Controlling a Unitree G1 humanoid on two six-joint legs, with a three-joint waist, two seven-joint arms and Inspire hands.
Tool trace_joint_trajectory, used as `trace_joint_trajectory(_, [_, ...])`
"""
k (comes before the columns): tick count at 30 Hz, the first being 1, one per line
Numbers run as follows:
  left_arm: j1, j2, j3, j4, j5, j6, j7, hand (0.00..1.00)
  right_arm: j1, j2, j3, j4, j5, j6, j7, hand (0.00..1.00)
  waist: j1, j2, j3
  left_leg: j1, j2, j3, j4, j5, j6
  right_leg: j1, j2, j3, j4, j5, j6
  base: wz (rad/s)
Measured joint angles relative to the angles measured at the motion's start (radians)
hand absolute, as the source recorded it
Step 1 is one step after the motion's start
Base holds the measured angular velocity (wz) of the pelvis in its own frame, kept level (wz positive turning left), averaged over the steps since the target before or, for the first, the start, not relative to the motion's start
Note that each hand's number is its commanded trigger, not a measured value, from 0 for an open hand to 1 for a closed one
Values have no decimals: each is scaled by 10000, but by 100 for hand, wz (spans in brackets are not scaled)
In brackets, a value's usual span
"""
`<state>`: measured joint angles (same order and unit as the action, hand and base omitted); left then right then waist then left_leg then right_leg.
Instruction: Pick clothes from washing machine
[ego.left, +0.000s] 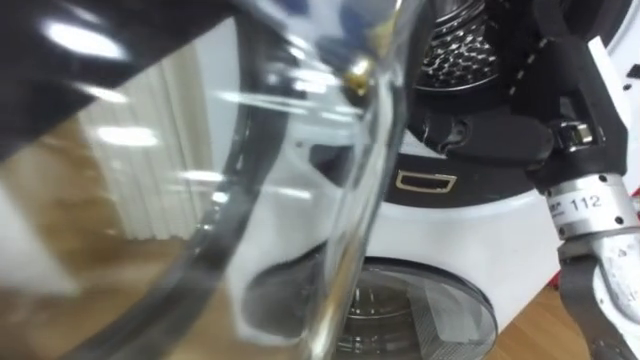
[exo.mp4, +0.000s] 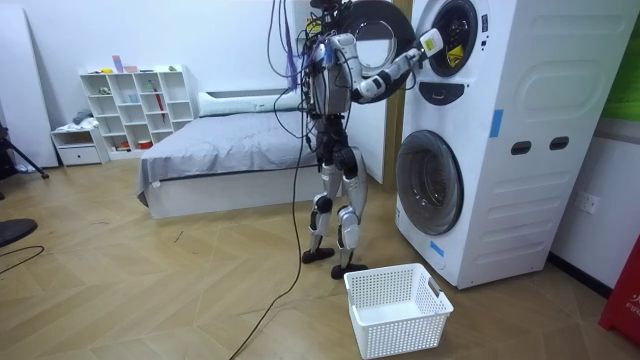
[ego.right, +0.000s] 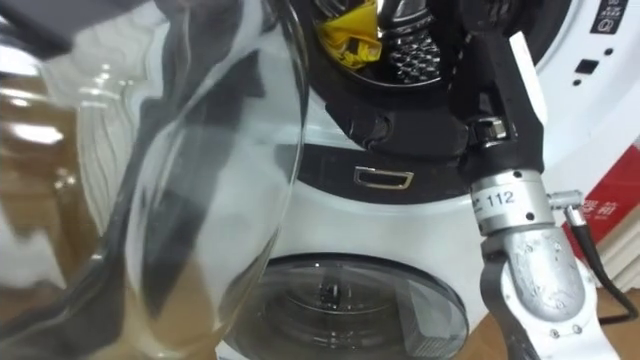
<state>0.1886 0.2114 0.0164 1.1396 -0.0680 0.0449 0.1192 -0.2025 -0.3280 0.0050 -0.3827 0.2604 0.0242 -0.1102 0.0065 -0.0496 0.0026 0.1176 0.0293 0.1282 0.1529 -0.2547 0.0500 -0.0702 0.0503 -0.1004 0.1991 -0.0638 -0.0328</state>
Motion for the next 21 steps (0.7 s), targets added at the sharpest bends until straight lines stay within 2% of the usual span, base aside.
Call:
trace_joint_trajectory(5, [166, -13, 2, -6, 5, 21, 0, 0, -251, 0, -6, 0, 32, 5, 0, 0, -1, 63, 41, -1, 7, -4, 1, 2, -3, -2, 5, -32, 0, 0, 0, 0])
trace_joint_trajectory(8, [205, 16, -25, -12, 3, 89, 15, 0, -373, -88, -3, 37, 140, 6, -14, 0, 0, 47, 31, -6, 17, -67, 2, 2, -2, 5, 0, -134, 1, 0, 0, 5])
trace_joint_trajectory(13, [138, 45, 4, -32, -12, 235, 37, 0, -891, -418, -8, 616, 663, 45, -101, 0, -10, -137, 9, 15, 33, -120, 136, 3, -2, 97, -73, -240, -27, 0, 0, 3])
trace_joint_trajectory(16, [79, 40, 17, -132, 7, 253, 40, 0, -1047, -525, -136, 1113, 935, 242, -37, 0, -17, -257, -3, 10, 19, -250, 135, 3, -2, 194, -111, -403, -134, -1, 0, 15])
trace_joint_trajectory(19, [98, 42, 166, -250, 213, 315, -40, 0, -1650, -703, -364, 1935, 1144, 532, 151, 0, 21, -375, 12, -33, 0, -355, 106, 0, -4, 204, -123, -445, -130, -1, 0, 8])
trace_joint_trajectory(21, [183, 50, 187, -469, 372, 393, -164, 0, -2066, -1098, -378, 2350, 1231, 606, 268, 0, 12, -405, 33, -66, -10, -447, 105, -3, -7, 203, -123, -533, -137, -1, 0, 11])
